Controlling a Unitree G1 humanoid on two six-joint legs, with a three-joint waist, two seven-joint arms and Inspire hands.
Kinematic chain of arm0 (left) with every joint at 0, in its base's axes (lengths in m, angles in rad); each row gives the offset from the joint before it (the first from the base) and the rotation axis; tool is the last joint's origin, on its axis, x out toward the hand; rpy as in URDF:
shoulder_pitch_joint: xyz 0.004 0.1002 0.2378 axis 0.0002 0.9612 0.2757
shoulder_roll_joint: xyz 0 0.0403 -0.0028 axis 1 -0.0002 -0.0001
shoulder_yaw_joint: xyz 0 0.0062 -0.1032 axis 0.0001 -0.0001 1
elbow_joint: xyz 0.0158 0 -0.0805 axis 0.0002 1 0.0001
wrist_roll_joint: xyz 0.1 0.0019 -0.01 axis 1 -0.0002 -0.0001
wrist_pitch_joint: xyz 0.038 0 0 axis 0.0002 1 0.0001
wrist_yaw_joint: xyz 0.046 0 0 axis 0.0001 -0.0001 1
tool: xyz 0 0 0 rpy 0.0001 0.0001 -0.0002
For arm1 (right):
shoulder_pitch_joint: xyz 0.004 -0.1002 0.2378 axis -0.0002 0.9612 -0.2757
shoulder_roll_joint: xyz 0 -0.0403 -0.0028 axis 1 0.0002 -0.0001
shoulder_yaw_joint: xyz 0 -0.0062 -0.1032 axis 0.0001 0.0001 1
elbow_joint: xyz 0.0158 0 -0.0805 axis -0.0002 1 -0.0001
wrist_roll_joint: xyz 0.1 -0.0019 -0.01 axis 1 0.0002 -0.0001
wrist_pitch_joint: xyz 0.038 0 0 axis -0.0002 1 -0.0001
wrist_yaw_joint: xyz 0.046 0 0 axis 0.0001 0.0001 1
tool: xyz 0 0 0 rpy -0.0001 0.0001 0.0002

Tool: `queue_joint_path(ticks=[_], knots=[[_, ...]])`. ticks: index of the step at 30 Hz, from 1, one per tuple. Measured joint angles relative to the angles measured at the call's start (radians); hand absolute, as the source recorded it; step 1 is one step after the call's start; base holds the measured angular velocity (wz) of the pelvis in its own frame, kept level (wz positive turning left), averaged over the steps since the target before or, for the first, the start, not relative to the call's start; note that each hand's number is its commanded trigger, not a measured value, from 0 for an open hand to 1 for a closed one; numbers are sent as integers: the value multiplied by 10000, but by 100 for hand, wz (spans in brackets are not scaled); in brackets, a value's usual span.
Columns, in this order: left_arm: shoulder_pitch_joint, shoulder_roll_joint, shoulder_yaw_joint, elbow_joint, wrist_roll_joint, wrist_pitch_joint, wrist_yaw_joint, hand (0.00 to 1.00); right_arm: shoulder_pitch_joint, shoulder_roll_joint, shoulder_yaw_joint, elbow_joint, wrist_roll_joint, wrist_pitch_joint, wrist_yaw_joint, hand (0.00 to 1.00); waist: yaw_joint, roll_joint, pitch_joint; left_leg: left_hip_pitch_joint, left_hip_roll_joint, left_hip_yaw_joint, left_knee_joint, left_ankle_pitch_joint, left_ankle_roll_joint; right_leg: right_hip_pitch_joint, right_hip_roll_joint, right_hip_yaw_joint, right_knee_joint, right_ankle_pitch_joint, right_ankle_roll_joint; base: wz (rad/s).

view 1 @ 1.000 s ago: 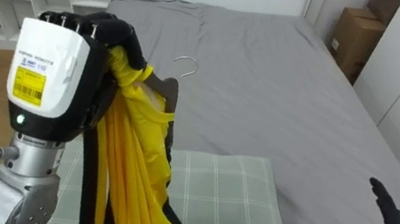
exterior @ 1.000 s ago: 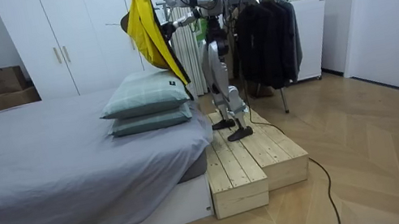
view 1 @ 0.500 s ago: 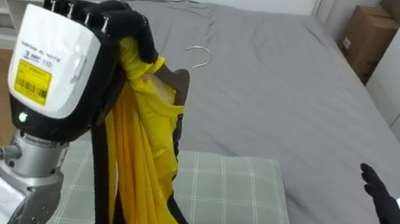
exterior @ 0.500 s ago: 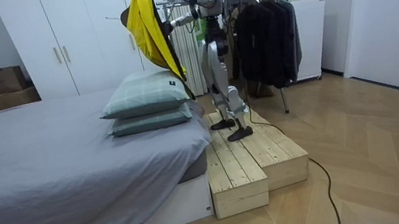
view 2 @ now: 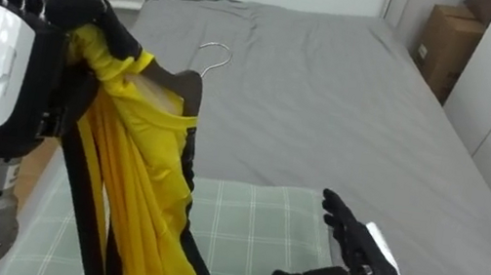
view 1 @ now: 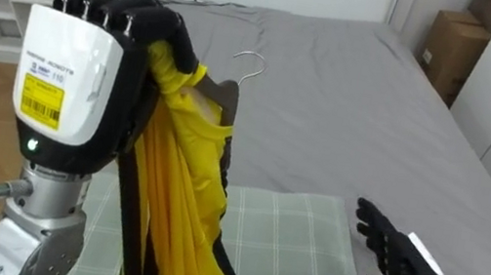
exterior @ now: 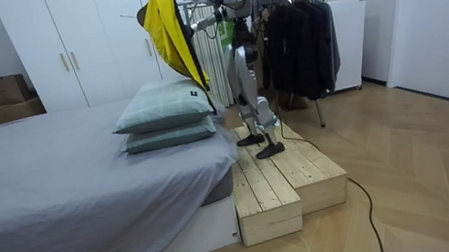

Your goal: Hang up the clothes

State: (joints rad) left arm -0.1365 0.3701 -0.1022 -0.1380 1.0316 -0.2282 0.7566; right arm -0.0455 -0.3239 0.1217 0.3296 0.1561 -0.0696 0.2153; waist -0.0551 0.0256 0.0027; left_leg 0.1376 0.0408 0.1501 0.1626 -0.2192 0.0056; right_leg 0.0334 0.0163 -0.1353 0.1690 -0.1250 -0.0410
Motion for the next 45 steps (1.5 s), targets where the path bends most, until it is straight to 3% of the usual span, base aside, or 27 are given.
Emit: queue_joint_path(ticks=[4,8,18,28,35,45], knots=[[-345,4,0,2,-3,-29,6,100,-134,4,294,107,956,0,636,0,132,-141,91,-37,5,-86,20,1,0,5,9,-37,-10,0,-1,6],[-346,4,-1,2,5,12,-16,100,-135,9,339,155,1189,3,1098,0,312,-167,103,-52,-6,-92,16,1,0,-7,-1,-32,-17,0,0,0],[-397,18,-46,-1,4,321,-248,100,-567,-56,543,627,1173,105,1613,0,345,-310,59,-59,15,-142,23,0,0,-9,11,-48,-31,0,0,0],[-442,23,-624,-328,24,502,-336,100,-801,-72,572,632,1190,281,2246,0,351,-338,41,-50,2,-138,23,0,0,-2,-4,-48,-18,0,0,0],[-442,38,-1026,-604,36,690,-545,100,-1065,-31,1101,630,1255,297,2875,0,352,-361,4,-49,1,-145,34,1,0,15,3,-48,-24,1,-2,0],[-451,35,-1059,-653,276,882,-674,100,-1509,133,1333,1132,2613,296,2899,0,364,-282,21,-40,22,-177,35,1,0,51,12,-72,-27,3,-6,0]])
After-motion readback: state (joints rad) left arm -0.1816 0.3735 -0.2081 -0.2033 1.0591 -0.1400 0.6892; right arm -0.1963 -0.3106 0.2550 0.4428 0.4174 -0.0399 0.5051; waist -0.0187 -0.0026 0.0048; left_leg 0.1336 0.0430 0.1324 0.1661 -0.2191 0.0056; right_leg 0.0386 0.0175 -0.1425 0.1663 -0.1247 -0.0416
